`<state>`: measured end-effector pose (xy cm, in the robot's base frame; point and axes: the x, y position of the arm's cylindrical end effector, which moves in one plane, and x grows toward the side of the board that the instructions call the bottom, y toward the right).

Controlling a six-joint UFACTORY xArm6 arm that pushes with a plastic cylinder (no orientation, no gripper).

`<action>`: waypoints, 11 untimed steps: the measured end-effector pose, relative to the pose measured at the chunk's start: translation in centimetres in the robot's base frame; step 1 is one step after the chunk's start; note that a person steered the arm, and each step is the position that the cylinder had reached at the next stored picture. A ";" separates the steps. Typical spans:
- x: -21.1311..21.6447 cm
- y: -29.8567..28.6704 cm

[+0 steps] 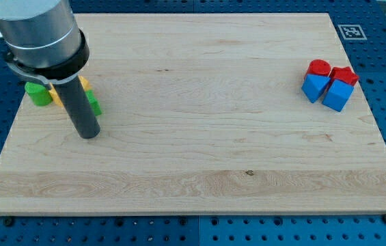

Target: Push the yellow heart a bit up

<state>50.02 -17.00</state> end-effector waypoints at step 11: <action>-6.9 -6.9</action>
